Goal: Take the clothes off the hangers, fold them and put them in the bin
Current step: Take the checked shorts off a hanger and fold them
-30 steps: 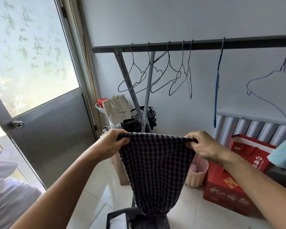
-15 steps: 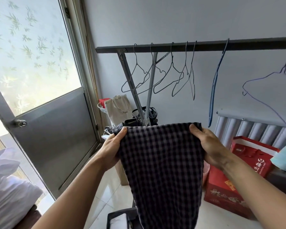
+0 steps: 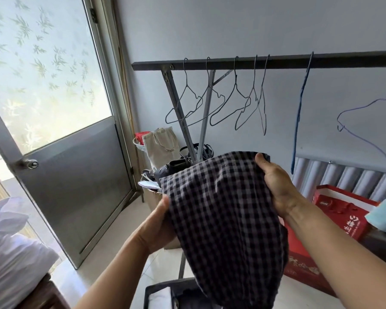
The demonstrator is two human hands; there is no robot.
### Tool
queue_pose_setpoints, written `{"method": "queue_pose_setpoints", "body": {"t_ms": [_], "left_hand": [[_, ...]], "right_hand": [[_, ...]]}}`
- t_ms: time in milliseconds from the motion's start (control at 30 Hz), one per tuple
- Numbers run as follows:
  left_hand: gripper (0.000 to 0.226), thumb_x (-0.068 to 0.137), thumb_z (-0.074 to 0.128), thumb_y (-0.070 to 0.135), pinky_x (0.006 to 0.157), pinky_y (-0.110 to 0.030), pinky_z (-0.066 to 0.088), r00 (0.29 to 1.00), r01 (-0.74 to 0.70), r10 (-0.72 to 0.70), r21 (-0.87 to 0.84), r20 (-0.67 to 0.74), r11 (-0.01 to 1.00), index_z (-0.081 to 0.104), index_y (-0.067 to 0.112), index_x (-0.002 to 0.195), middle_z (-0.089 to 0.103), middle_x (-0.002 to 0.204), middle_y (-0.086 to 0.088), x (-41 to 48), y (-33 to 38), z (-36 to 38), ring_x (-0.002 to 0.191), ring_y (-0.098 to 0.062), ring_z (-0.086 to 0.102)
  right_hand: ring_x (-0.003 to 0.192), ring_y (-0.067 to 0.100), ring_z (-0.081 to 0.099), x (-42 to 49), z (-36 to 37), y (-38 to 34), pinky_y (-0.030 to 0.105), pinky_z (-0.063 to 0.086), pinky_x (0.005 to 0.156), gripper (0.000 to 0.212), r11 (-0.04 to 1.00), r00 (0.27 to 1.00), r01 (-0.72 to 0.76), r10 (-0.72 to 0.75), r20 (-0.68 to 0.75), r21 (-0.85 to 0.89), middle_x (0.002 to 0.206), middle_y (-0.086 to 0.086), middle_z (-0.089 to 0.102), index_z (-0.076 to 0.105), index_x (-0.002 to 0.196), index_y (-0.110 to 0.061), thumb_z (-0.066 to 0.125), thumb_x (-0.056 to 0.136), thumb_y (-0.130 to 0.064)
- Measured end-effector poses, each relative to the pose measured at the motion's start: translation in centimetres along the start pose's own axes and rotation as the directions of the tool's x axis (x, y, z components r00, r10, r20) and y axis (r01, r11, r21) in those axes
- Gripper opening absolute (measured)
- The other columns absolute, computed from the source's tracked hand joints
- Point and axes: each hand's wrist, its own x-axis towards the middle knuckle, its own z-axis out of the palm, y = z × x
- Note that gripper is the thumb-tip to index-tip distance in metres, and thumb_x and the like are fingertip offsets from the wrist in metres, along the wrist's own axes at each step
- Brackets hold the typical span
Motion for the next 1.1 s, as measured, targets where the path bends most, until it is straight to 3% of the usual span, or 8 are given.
{"method": "queue_pose_setpoints", "body": {"t_ms": [200, 367, 500, 667, 767, 867, 1000, 1100], "left_hand": [[0.046, 0.077, 0.076, 0.013, 0.093, -0.041, 0.055, 0.992, -0.001, 0.024, 0.180, -0.122, 0.984, 0.063, -0.001, 0.119, 0.063, 0.124, -0.027, -0.1, 0.8, 0.7, 0.110, -0.037, 0.064], [0.022, 0.090, 0.063, 0.020, 0.068, -0.034, 0.061, 0.915, 0.000, 0.052, 0.128, -0.400, 0.992, 0.069, 0.004, 0.104, 0.075, 0.099, -0.015, 0.6, 2.0, 2.1, 0.081, -0.023, 0.074], [0.019, 0.094, 0.061, 0.023, 0.058, -0.032, 0.060, 0.870, 0.006, 0.035, 0.080, -0.492, 0.997, 0.070, 0.008, 0.102, 0.076, 0.089, -0.012, 1.2, 2.9, 2.2, 0.071, -0.021, 0.074], [0.030, 0.091, 0.065, 0.026, 0.063, -0.039, 0.061, 0.834, -0.011, 0.032, 0.040, -0.551, 0.999, 0.065, 0.004, 0.113, 0.075, 0.096, -0.016, 1.7, 3.6, 1.2, 0.076, -0.026, 0.073], [0.031, 0.093, 0.063, 0.025, 0.062, -0.039, 0.061, 0.846, -0.016, 0.036, 0.043, -0.531, 0.999, 0.065, 0.001, 0.113, 0.075, 0.093, -0.015, 1.9, 3.6, 0.6, 0.074, -0.025, 0.073], [0.025, 0.095, 0.059, 0.023, 0.062, -0.038, 0.062, 0.865, -0.005, 0.017, 0.025, -0.501, 1.000, 0.069, 0.001, 0.101, 0.075, 0.088, -0.015, 1.8, 3.8, 0.1, 0.072, -0.024, 0.074], [0.035, 0.086, 0.068, 0.010, 0.082, -0.040, 0.059, 0.953, -0.049, 0.063, 0.055, -0.296, 0.997, 0.062, -0.005, 0.117, 0.068, 0.114, -0.024, 0.9, 3.3, -1.1, 0.099, -0.032, 0.070], [0.044, 0.082, 0.066, -0.008, 0.092, -0.044, 0.053, 0.950, -0.040, 0.100, 0.199, -0.297, 0.979, 0.056, 0.001, 0.124, 0.066, 0.121, -0.022, 1.0, 2.4, -2.1, 0.110, -0.037, 0.065]], "right_hand": [[0.086, 0.028, 0.073, 0.9, -0.9, 0.5, 0.035, 0.059, 0.065, 0.043, 0.990, 0.995, -0.074, 0.081, -0.055, 0.124, 0.099, 0.016, 0.074, 0.066, 0.108, 0.000, 0.044, 0.102, -0.036], [0.088, 0.027, 0.073, 1.6, -1.7, 1.1, 0.037, 0.058, 0.065, 0.048, 0.978, 0.992, -0.112, 0.120, -0.037, 0.175, 0.105, 0.017, 0.072, 0.064, 0.111, 0.000, 0.038, 0.103, -0.040], [0.099, 0.029, 0.071, 1.2, -2.5, 1.9, 0.037, 0.061, 0.072, 0.077, 0.968, 0.982, -0.138, 0.106, 0.158, 0.208, 0.114, 0.020, 0.069, 0.068, 0.112, 0.001, 0.032, 0.092, -0.063], [0.111, 0.031, 0.065, 0.2, -2.5, 4.1, 0.038, 0.057, 0.084, 0.085, 0.993, 0.919, -0.115, 0.097, 0.382, 0.025, 0.119, 0.017, 0.068, 0.068, 0.118, -0.005, 0.084, 0.054, -0.059], [0.103, 0.031, 0.068, 1.5, -2.5, 5.9, 0.041, 0.056, 0.088, 0.089, 0.993, 0.969, -0.078, 0.097, 0.225, -0.093, 0.120, 0.021, 0.066, 0.052, 0.127, 0.000, 0.093, 0.051, -0.021], [0.105, 0.028, 0.066, 1.9, -1.9, 6.3, 0.046, 0.051, 0.097, 0.096, 0.997, 0.994, -0.048, 0.053, 0.093, -0.058, 0.128, 0.021, 0.057, 0.031, 0.148, -0.025, 0.079, 0.070, 0.003], [0.134, 0.025, 0.043, 2.3, -1.1, 5.8, 0.051, 0.046, 0.103, 0.097, 0.993, 0.995, 0.095, -0.095, -0.006, -0.066, 0.159, 0.001, 0.019, 0.027, 0.149, -0.040, 0.071, 0.078, 0.008], [0.144, 0.019, 0.027, 2.6, -0.6, 5.7, 0.052, 0.038, 0.111, 0.091, 0.976, 0.983, 0.175, -0.180, -0.030, -0.129, 0.160, -0.005, 0.020, 0.036, 0.145, -0.042, 0.075, 0.075, 0.003]]}}
